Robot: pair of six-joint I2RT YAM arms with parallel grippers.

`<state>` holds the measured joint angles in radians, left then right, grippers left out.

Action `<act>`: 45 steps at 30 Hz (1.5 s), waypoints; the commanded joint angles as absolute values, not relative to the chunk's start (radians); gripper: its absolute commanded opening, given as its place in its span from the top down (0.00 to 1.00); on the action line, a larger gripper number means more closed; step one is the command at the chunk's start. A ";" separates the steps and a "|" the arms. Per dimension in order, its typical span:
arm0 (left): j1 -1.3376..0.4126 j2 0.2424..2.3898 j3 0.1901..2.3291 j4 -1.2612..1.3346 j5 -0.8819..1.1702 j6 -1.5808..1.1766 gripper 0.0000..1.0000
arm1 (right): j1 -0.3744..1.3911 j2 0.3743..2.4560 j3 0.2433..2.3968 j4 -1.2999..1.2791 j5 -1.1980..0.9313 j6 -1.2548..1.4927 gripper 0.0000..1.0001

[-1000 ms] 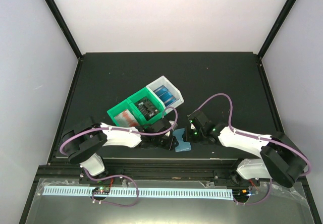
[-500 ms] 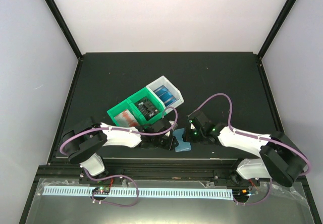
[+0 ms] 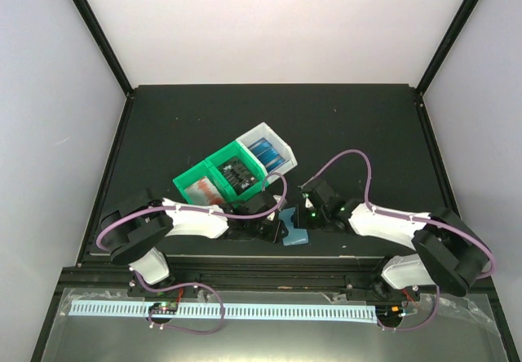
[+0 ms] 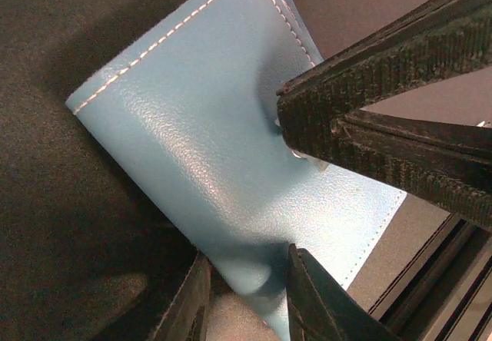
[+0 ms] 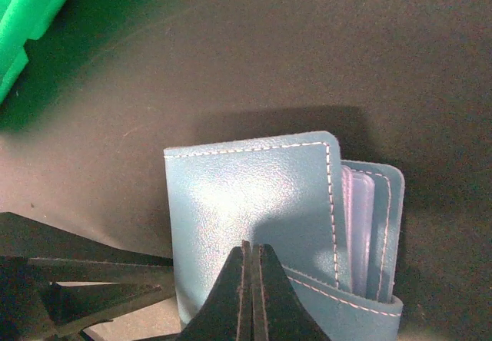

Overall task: Put the credit cards into the card holder
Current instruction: Close the card holder at the center of the board.

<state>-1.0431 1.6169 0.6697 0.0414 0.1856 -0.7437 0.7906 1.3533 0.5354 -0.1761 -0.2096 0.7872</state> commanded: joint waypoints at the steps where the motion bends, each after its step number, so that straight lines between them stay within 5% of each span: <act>1: -1.055 1.649 0.690 0.025 0.157 -0.739 0.71 | 0.823 1.378 0.449 -0.296 -0.287 0.809 0.99; 19: -1.055 1.642 0.710 0.005 0.135 -0.745 0.71 | 0.825 1.312 0.361 -0.212 -0.246 0.873 0.99; 26: -1.054 1.613 0.730 -0.029 0.111 -0.729 0.67 | 0.824 1.187 0.555 -0.360 -0.120 0.809 0.75; 30: -1.052 1.602 0.735 -0.039 0.108 -0.721 0.66 | 0.825 1.214 0.635 -0.452 -0.104 0.752 0.69; 40: -1.049 1.591 0.719 -0.018 0.109 -0.738 0.66 | 0.824 1.237 0.594 -0.466 -0.149 0.746 0.86; 45: -1.049 1.601 0.718 -0.013 0.117 -0.741 0.66 | 0.827 1.255 0.583 -0.442 -0.178 0.737 0.86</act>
